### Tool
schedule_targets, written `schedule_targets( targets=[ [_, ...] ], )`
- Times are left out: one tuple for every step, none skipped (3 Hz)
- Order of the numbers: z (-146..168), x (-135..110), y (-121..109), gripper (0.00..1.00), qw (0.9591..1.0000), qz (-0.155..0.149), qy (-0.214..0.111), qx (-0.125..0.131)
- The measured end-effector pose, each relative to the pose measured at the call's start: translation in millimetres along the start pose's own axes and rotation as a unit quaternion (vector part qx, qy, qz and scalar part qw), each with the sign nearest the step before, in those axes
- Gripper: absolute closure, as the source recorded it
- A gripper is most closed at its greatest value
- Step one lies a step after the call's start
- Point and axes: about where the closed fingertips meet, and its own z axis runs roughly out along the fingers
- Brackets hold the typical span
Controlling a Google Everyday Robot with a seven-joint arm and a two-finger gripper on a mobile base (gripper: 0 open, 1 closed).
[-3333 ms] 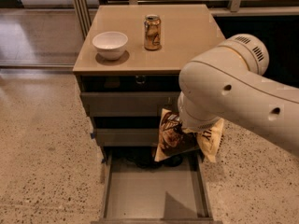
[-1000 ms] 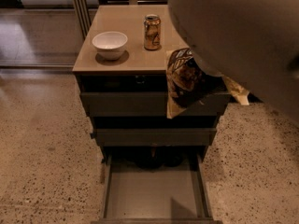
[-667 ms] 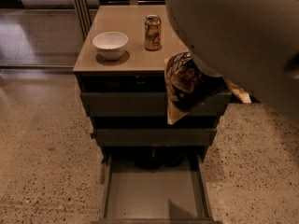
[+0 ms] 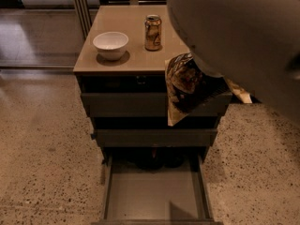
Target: Pick brown chip bag from bottom drawer and place on counter
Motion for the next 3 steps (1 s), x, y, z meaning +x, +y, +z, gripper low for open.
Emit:
schedule_targets(
  targets=[
    [0.0,0.0,0.0,1.0,1.0,0.0,0.0,0.0],
    [0.0,0.0,0.0,1.0,1.0,0.0,0.0,0.0],
    [3.1,21.0,-26.3,1.0,0.999,-0.018,0.021,0.035]
  ],
)
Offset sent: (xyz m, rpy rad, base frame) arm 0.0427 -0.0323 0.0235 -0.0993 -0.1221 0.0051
